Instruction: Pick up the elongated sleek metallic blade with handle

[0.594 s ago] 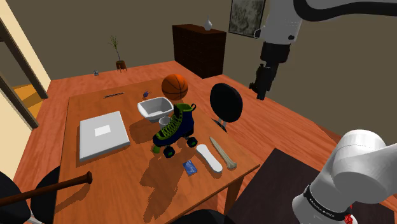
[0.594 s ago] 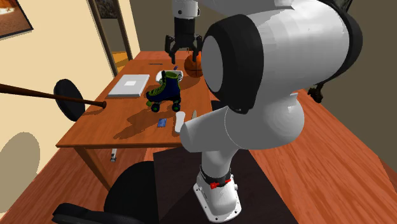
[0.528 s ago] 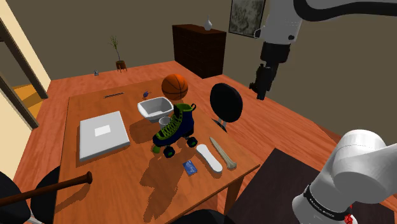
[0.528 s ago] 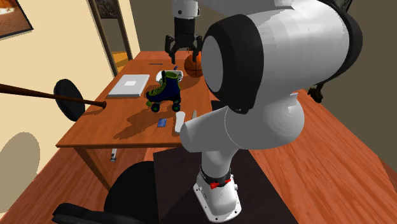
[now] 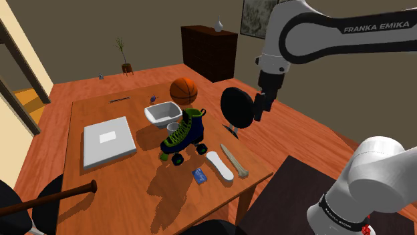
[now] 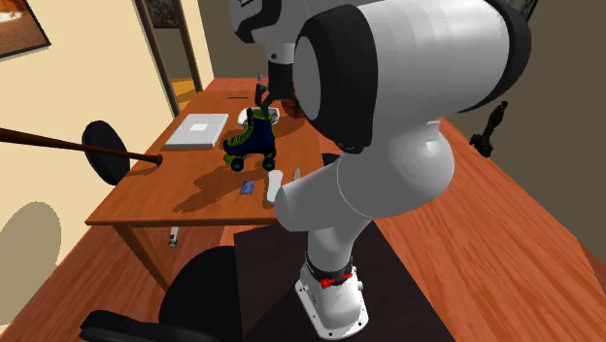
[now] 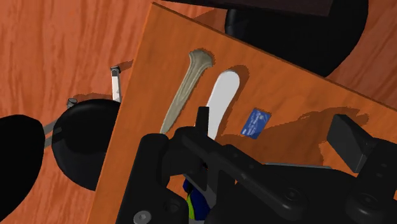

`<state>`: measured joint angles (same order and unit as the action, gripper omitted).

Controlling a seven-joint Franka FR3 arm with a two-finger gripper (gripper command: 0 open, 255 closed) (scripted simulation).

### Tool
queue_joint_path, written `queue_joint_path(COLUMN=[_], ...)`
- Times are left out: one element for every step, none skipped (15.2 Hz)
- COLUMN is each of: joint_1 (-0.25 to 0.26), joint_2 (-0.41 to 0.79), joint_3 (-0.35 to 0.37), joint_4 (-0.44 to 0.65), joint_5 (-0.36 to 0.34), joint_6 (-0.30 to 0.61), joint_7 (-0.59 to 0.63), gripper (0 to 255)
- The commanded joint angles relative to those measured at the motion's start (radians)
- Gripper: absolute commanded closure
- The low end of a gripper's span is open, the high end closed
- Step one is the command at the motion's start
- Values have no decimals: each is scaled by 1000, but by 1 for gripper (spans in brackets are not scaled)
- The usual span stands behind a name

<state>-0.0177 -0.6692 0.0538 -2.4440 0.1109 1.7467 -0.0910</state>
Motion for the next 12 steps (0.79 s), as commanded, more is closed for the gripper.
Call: queue_joint_path(joint_1=[-10, -15, -20, -24, -29, -34, -39, -44, -49, -53, -58, -63], joint_2=[32, 51, 72, 95, 119, 145, 173, 202, 232, 264, 298, 332], joint_3=[5, 8, 11, 13, 16, 19, 21, 24, 26, 28, 29, 31], joint_4=[-43, -60, -76, -91, -105, -117, -127, -136, -144, -150, -155, -158], joint_5=[1, 2, 3, 4, 5, 5, 6, 6, 6, 6, 5, 4], joint_6=[79, 118, 156, 195, 234, 273, 312, 351, 390, 430, 469, 507], joint_7=[17, 25, 34, 43, 52, 61, 69, 78, 87, 96, 106, 115], gripper=[0, 0, 0, 0, 0, 0, 0, 0, 0, 0, 0, 0])
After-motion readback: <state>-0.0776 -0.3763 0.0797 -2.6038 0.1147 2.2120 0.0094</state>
